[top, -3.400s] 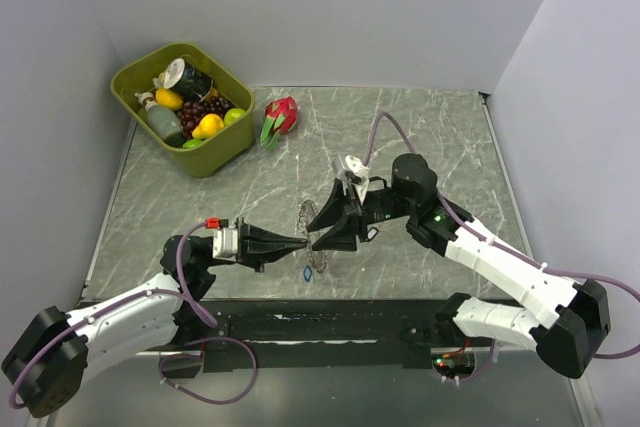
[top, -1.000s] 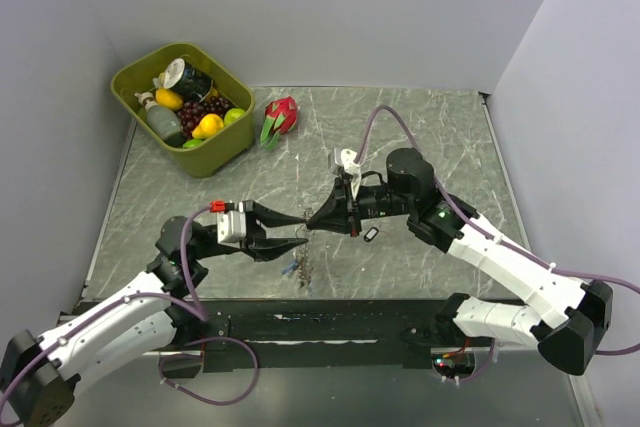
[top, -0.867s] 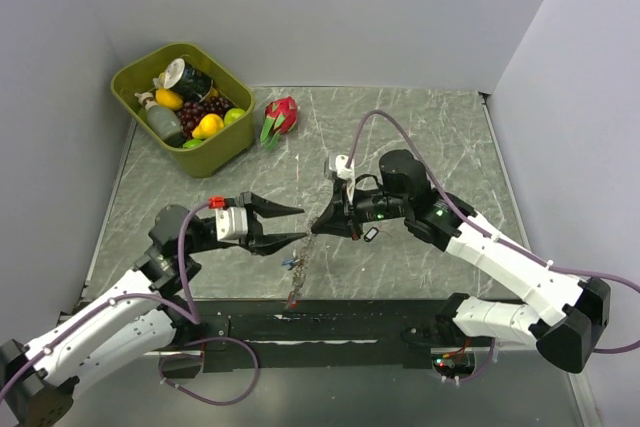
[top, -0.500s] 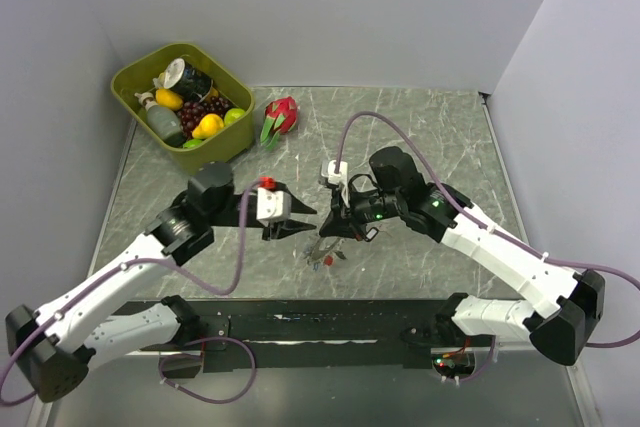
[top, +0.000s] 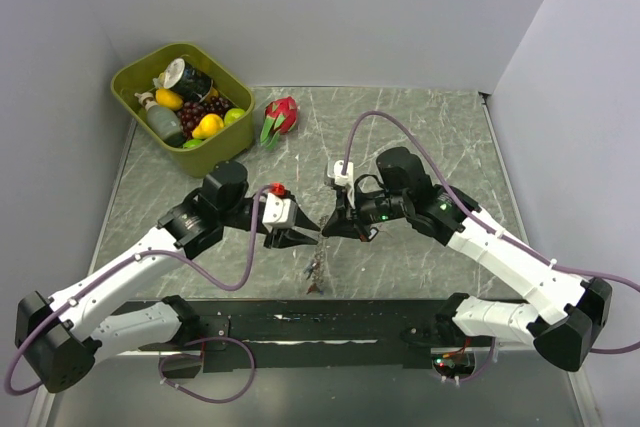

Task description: Put the keys on the keyring

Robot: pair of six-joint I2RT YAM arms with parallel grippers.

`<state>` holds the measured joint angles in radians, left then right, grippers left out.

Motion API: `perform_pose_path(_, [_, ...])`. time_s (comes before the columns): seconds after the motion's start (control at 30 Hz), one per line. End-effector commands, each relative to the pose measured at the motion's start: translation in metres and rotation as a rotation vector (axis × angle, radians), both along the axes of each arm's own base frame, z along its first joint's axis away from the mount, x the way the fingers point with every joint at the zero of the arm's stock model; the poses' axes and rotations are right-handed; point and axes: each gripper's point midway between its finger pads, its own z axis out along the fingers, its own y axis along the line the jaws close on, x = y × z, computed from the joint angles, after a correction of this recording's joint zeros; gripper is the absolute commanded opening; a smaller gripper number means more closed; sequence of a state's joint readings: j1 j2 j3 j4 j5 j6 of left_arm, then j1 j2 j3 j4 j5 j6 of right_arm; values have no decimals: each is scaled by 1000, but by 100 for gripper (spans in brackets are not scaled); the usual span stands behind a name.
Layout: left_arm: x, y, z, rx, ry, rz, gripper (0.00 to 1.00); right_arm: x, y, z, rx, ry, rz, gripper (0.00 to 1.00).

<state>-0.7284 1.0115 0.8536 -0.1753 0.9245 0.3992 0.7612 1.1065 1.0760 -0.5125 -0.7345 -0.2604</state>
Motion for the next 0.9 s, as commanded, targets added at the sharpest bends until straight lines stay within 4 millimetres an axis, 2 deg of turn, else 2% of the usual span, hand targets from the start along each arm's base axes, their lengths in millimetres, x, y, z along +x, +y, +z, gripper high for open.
perform_pose_path(0.0, [-1, -6, 11, -30, -18, -51, 35, 0, 5, 31, 120, -69, 20, 0])
perform_pose_path(0.17, [-1, -9, 11, -30, 0, -63, 35, -4, 6, 32, 141, -57, 29, 0])
perform_pose_path(0.3, [4, -15, 13, -54, 0, -68, 28, -6, 6, 32, 146, -51, 40, 0])
perform_pose_path(0.4, [4, -18, 12, -55, 26, -81, 18, -6, 7, 31, 150, -45, 40, 0])
perform_pose_path(0.43, [3, -17, 8, -41, 28, -86, 5, -6, 7, 30, 150, -43, 41, 0])
perform_pose_path(0.47, [4, -18, 10, -39, 21, -88, 1, -8, 7, 30, 151, -42, 46, 0])
perform_pose_path(0.57, [6, -19, 8, -34, 25, -79, 1, -3, 7, 27, 145, -44, 20, 0])
perform_pose_path(0.67, [11, -19, 13, -83, -1, -40, 1, 19, 2, 30, 146, -62, -133, 0])
perform_pose_path(0.7, [10, -18, 18, -103, -9, -24, 1, 23, 0, 33, 159, -73, -159, 6])
perform_pose_path(0.77, [14, -16, 18, -135, -11, 22, 1, 34, -9, 38, 182, -64, -250, 25])
perform_pose_path(0.8, [13, -14, 21, -154, -22, 32, 1, 39, -14, 40, 196, -58, -274, 47])
perform_pose_path(0.83, [13, -13, 24, -172, -18, 48, 1, 40, -17, 43, 223, -58, -284, 54])
perform_pose_path(0.87, [15, -12, 17, -173, -10, 70, 1, 50, -27, 44, 243, -22, -341, 62])
